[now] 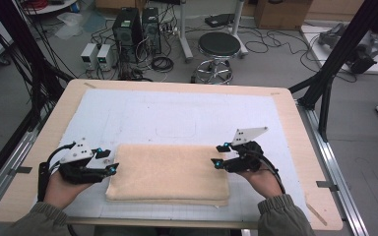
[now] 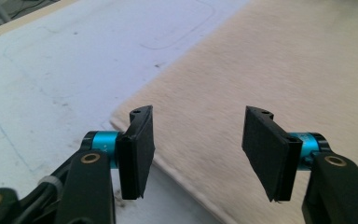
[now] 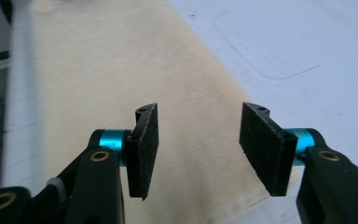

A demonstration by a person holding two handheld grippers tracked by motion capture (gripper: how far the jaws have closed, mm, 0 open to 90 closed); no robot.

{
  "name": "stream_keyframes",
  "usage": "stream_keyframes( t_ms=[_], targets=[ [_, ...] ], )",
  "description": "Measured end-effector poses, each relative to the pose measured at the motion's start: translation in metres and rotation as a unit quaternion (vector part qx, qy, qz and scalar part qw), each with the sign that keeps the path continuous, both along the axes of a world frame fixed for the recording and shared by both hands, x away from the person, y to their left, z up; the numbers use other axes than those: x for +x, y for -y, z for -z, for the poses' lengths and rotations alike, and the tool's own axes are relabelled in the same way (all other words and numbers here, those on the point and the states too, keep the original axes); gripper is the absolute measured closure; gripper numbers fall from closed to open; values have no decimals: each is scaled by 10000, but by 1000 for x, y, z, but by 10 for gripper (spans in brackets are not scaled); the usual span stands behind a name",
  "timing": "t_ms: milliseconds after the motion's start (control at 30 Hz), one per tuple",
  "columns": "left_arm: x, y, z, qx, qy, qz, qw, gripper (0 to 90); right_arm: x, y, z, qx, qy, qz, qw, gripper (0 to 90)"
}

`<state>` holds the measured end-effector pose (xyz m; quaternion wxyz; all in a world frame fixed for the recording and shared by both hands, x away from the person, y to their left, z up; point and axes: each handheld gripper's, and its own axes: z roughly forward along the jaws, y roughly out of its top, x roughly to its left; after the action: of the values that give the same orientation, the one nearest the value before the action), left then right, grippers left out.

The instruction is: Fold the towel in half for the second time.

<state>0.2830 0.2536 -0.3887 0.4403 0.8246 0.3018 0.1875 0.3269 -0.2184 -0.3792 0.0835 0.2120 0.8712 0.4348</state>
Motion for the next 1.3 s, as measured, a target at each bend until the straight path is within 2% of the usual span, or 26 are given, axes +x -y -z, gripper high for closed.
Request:
stream_keyframes(
  t_ms=[33,200,267,333,400,433,600,733,767,800,933,1033,1133,1300],
  targets=[
    [5,1,1,8,-4,-70,10000,420,6,-1,2,-53,45,69,10000,444],
    [29,4,9,-55,-67,-311,9995,388,24,-2,14,-153,-40,332,9993,373],
    [39,5,14,11,-117,-404,9991,382,30,-2,19,-175,-106,445,9988,357],
    [46,6,18,-2,-201,-473,9987,378,34,-2,23,-257,-66,533,9982,348],
    [51,5,22,64,-253,-547,9982,378,38,-3,27,-355,-3,558,9978,345],
    [54,5,24,98,-290,-569,9979,379,40,-2,29,-339,-42,581,9977,342],
    [64,5,35,129,-567,-591,9966,368,49,-1,40,-366,-261,643,9969,334],
    [68,12,45,219,-827,-431,9954,387,52,-3,47,-451,-415,604,9963,345],
    [68,12,46,183,-877,-371,9953,416,52,-4,50,-469,-427,563,9964,365],
    [68,13,47,125,-914,-341,9951,463,52,-4,52,-472,-533,538,9960,397],
    [68,12,47,73,-1004,-267,9946,562,53,-3,58,-237,-837,364,9955,569],
    [67,13,46,50,-1024,-206,9945,682,51,-4,56,-261,-876,248,9955,680],
    [65,15,44,142,-941,-244,9952,746,51,-5,53,-313,-776,137,9964,759],
    [64,19,35,98,-523,-617,9967,784,52,-3,46,-301,-619,188,9975,778]
  ],
)
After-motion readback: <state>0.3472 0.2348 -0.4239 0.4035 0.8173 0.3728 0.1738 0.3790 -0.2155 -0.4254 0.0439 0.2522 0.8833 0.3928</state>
